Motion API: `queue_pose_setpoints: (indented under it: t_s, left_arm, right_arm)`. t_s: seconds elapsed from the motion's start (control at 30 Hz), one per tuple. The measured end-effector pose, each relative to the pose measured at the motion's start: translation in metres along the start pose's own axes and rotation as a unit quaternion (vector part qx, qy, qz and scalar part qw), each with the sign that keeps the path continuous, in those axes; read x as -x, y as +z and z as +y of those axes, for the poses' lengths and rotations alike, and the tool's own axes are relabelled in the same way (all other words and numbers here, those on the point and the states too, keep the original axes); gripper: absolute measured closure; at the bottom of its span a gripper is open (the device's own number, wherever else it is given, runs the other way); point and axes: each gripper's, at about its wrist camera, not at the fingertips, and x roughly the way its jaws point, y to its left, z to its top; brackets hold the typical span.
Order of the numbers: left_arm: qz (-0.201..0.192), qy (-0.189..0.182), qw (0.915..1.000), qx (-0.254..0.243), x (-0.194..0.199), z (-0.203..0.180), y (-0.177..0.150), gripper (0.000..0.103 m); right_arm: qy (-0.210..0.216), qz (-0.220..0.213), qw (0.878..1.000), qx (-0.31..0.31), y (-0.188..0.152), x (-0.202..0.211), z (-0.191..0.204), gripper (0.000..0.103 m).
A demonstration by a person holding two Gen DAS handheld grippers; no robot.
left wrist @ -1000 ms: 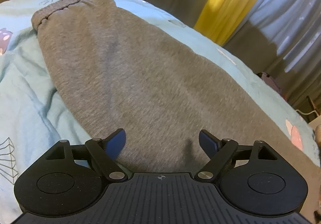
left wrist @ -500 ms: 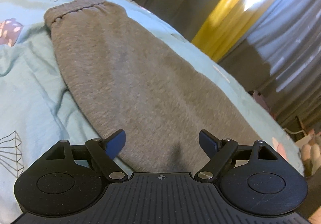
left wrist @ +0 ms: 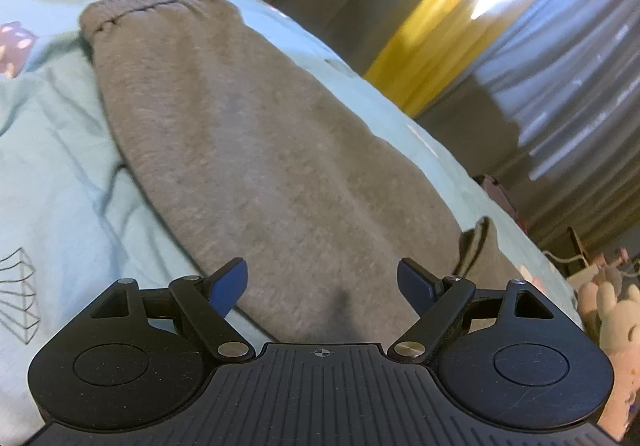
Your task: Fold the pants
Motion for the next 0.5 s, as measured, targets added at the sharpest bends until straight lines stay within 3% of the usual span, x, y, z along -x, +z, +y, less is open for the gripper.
queue_pose_setpoints:
  t_s: [0.03, 0.1, 0.17, 0.2, 0.23, 0.27, 0.3, 0.37, 0.4, 0.47, 0.5]
  left_arm:
    - [0.003, -0.003, 1.0000, -0.008, -0.002, -0.003, -0.001, 0.016]
    - [0.013, -0.012, 0.9994, -0.029, -0.004, -0.010, -0.004, 0.016]
    - [0.027, -0.026, 0.9980, -0.052, -0.007, -0.017, -0.007, 0.016]
    - [0.035, -0.035, 0.9970, -0.059, -0.008, -0.020, -0.008, 0.016]
    - [0.045, -0.044, 0.9959, -0.066, -0.009, -0.023, -0.008, 0.017]
    - [0.055, -0.054, 0.9944, -0.073, -0.010, -0.026, -0.009, 0.017]
    - [0.065, -0.065, 0.9926, -0.080, -0.011, -0.031, -0.010, 0.017]
    - [0.088, -0.090, 0.9870, -0.101, -0.015, -0.044, -0.012, 0.017]
    - [0.102, -0.099, 0.9840, -0.107, -0.019, -0.051, -0.013, 0.018]
    - [0.124, -0.114, 0.9791, -0.115, -0.029, -0.068, -0.016, 0.018]
    - [0.133, -0.118, 0.9771, -0.117, -0.036, -0.075, -0.017, 0.018]
  right_arm:
    - [0.008, -0.027, 0.999, -0.035, 0.001, 0.015, -0.014, 0.019]
    - [0.015, -0.064, 0.990, -0.122, -0.001, 0.037, -0.048, 0.019]
    - [0.005, -0.054, 0.976, -0.209, -0.012, 0.045, -0.088, 0.019]
    - [-0.024, -0.033, 0.971, -0.234, -0.019, 0.044, -0.103, 0.021]
    - [-0.048, -0.012, 0.970, -0.239, -0.026, 0.043, -0.115, 0.038]
    - [-0.044, -0.017, 0.973, -0.228, -0.031, 0.047, -0.122, 0.043]
    - [-0.031, -0.032, 0.970, -0.241, -0.036, 0.055, -0.127, 0.041]
    - [-0.005, -0.057, 0.956, -0.288, -0.037, 0.067, -0.139, 0.021]
    - [-0.009, -0.072, 0.954, -0.291, -0.035, 0.072, -0.142, 0.021]
    - [-0.051, -0.103, 0.960, -0.256, -0.027, 0.080, -0.136, 0.007]
    - [-0.077, -0.113, 0.962, -0.238, -0.027, 0.084, -0.134, 0.007]
